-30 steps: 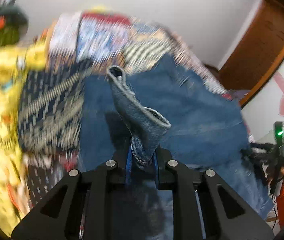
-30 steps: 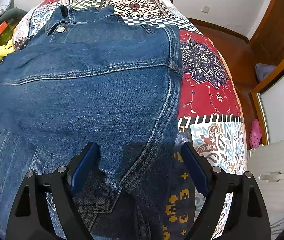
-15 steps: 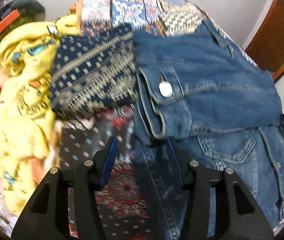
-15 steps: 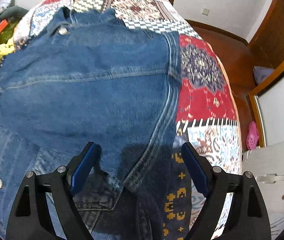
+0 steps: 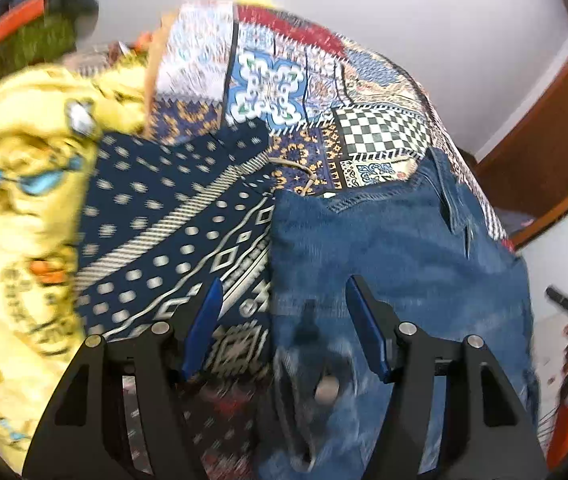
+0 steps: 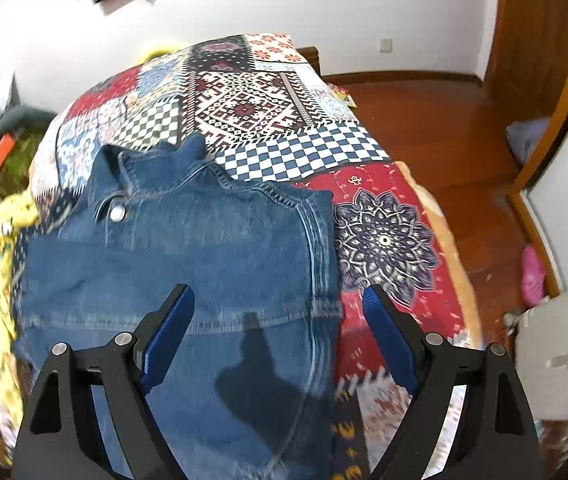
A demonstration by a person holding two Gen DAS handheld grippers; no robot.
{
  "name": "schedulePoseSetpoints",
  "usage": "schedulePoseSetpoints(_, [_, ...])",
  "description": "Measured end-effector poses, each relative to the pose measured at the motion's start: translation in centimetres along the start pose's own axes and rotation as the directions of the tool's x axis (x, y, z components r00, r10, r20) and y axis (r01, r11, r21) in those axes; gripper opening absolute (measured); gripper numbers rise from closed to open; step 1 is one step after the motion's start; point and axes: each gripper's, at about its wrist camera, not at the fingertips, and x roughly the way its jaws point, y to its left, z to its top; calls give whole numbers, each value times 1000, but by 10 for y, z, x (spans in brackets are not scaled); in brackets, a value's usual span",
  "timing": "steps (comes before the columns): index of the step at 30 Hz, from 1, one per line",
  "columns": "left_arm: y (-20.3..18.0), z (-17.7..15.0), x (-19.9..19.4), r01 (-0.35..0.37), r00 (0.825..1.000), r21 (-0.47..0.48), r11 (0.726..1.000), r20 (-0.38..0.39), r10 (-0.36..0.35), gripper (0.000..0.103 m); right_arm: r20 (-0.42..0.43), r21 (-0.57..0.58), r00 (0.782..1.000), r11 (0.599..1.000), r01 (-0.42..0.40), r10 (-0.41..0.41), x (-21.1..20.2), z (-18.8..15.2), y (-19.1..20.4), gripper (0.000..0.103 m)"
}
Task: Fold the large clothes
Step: 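Grasp the jacket's folded edge with the right gripper and lift it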
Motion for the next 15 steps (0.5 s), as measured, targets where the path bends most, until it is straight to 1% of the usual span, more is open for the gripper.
schedulePoseSetpoints(2, [5, 9, 28, 39, 999, -48, 998, -36, -41, 63, -23, 31, 1000, 999, -14, 14, 17, 4, -5, 84])
schedulePoseSetpoints(5, [15, 16, 61, 81, 993, -108, 991, -73, -90, 63, -74, 66, 997, 998, -9, 14, 43, 7, -14, 84])
schedulePoseSetpoints(8, [21, 20, 83, 96, 992, -151, 984, -70, -108, 63, -119, 106, 993, 994, -1, 13, 66, 13, -29, 83])
schedulePoseSetpoints(10, [19, 23, 89, 109, 992, -151, 983, -52, -118, 62, -126, 127, 992, 992, -9, 25, 73, 16, -37, 81])
schedulePoseSetpoints(12, [15, 26, 93, 135, 989, -135, 982, -41, -142, 49, -108, 120, 994, 993, -14, 27, 75, 20, -38, 75])
schedulePoseSetpoints(13, [13, 27, 95, 154, 986, -133, 979, -47, -161, 35, -103, 106, 994, 994, -21, 32, 76, 23, -36, 65])
schedulePoseSetpoints(14, [11, 27, 97, 158, 985, -138, 978, -53, -167, 22, -103, 99, 994, 995, -32, 42, 78, 26, -34, 50])
schedulePoseSetpoints(15, [11, 28, 97, 151, 986, -138, 979, -52, -160, 19, -109, 95, 992, 994, -49, 59, 81, 27, -32, 40])
